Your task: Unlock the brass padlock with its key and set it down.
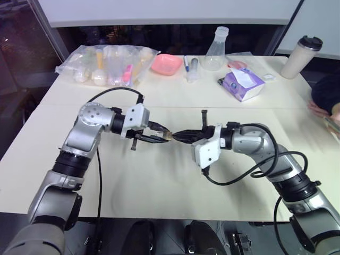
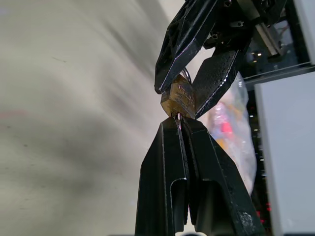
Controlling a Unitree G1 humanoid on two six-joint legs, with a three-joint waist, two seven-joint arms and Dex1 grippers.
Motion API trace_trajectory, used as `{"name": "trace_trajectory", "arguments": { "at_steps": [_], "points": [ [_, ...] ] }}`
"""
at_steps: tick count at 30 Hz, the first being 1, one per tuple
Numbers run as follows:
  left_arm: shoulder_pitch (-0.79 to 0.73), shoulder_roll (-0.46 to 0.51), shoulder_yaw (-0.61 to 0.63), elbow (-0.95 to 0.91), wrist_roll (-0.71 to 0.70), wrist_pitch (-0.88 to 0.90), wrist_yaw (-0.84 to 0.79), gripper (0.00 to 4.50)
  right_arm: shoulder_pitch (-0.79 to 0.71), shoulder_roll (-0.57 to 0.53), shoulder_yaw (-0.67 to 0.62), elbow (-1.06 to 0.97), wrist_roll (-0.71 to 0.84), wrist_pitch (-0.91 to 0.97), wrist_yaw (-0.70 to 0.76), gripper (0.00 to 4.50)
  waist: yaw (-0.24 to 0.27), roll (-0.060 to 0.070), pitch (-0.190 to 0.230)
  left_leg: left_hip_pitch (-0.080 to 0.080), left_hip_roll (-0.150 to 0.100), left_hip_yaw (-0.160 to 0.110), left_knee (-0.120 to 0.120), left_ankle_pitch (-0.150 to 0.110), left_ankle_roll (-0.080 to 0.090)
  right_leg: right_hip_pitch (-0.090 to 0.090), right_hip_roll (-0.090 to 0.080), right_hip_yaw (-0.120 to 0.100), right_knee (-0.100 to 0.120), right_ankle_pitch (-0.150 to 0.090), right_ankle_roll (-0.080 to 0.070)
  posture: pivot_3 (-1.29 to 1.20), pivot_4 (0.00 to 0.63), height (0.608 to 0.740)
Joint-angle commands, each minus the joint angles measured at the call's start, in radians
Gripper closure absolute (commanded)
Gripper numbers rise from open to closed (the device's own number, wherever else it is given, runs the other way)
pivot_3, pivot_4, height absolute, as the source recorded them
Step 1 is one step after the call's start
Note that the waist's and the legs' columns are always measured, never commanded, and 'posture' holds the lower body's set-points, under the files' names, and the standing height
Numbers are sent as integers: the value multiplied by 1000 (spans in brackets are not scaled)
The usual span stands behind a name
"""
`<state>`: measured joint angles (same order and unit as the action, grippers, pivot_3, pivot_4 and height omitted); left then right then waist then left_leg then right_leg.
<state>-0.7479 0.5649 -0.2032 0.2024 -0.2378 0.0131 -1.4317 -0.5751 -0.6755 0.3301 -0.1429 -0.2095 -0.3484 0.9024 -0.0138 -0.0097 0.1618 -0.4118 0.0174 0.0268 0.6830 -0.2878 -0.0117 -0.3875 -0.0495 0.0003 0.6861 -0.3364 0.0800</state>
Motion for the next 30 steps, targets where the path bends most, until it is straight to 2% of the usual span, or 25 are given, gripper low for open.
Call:
{"name": "trace_trajectory", "arguments": {
  "at_steps": [1,4,8,15,18,23,30],
  "points": [
    [-12,-4,17,-16,5,-46,24,3770,-9,-2,-1,-59,72,54,64,4464,0,0,0,0,0,0,0,0,0,0,0,0,0,0,0,0,150,740],
    [-12,-10,19,-17,8,-65,36,3770,-5,-1,-11,-106,169,207,133,4464,1,0,0,0,0,0,0,0,0,0,0,0,0,0,0,0,150,740],
    [-16,-12,21,-26,-8,-29,41,3770,-37,14,-18,-108,157,206,131,4464,1,0,0,0,0,0,0,0,0,0,0,0,0,0,0,0,150,740],
    [-25,0,48,-85,-100,201,41,3770,-70,12,-15,33,-112,-173,-85,4464,-1,0,0,0,0,0,0,0,0,0,1,0,0,0,0,0,150,740],
    [-22,12,48,-91,-106,240,31,3770,-52,-8,-28,59,-145,-233,-118,3630,0,0,0,0,0,0,0,0,0,0,1,0,0,0,0,0,150,740],
    [-21,16,48,-94,-115,270,24,3770,-55,-22,-59,95,-208,-292,-197,1039,0,0,0,0,0,0,0,2,-3,0,0,0,0,0,0,0,150,740],
    [-39,6,54,-82,-130,305,33,3770,-56,5,-66,84,-260,-348,-304,1039,-1,0,0,0,0,0,0,2,-4,0,0,0,1,0,0,0,150,740]
  ]
}}
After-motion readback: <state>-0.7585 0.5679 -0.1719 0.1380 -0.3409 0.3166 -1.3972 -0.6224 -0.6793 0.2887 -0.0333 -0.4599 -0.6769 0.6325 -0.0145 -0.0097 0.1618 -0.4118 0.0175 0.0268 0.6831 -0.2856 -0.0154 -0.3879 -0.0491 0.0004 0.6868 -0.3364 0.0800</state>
